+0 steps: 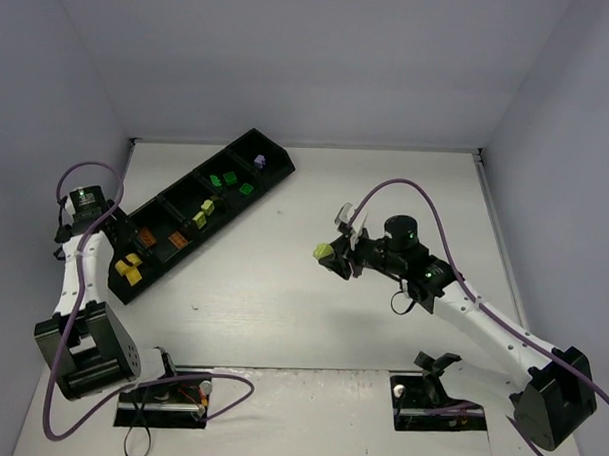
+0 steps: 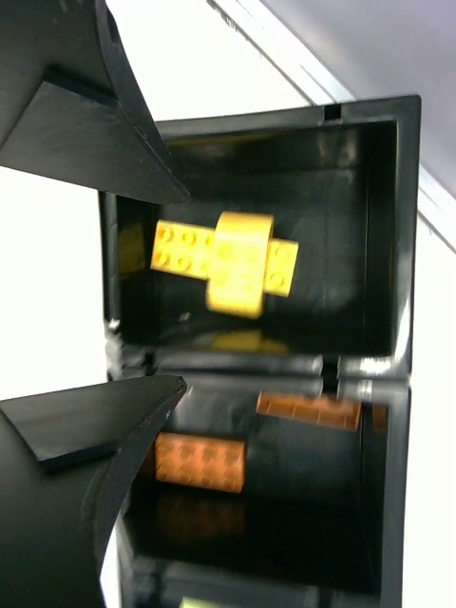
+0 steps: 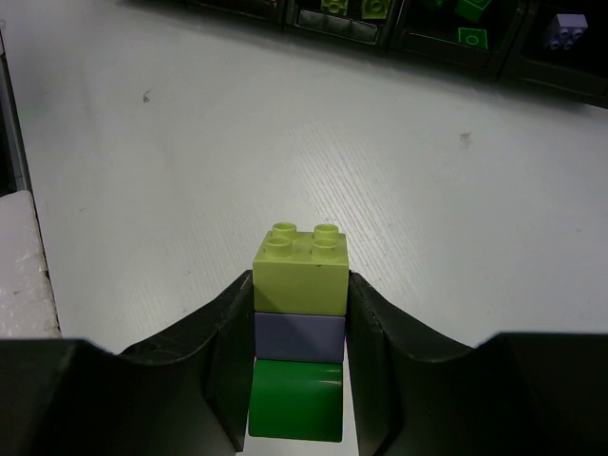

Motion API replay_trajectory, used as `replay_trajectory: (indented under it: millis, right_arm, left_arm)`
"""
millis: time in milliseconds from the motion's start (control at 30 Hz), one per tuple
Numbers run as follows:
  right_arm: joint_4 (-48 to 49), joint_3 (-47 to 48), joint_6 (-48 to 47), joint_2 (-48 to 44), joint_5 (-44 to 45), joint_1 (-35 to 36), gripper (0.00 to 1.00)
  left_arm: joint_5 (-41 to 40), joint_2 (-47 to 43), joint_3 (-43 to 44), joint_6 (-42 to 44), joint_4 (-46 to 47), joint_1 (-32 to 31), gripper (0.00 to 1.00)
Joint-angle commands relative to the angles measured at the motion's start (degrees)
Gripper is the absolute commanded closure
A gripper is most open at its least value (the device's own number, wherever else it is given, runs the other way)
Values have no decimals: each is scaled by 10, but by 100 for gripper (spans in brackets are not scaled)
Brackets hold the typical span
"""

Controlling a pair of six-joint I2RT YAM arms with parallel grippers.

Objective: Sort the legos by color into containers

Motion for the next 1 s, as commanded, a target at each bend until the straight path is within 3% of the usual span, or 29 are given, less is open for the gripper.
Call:
replay_trajectory:
  millis: [0, 200, 433, 600, 967]
  right_arm:
    - [33, 31, -3, 5, -3, 5, 100]
    - [13, 64, -20, 13, -3, 5, 100]
    - [1, 91, -39, 17, -15, 5, 100]
    - [1, 100, -46, 18, -26, 5, 99]
    - [-1, 107, -49, 16, -47, 8, 97]
  left_arm:
    - [52, -51, 33, -19, 9, -7, 33]
    - [152, -107, 51, -38, -7, -99, 33]
    - [257, -145, 79, -81, 12, -291, 33]
    - [387, -146, 72, -141, 105, -387, 33]
    - [422, -107, 94, -150, 172, -512, 32]
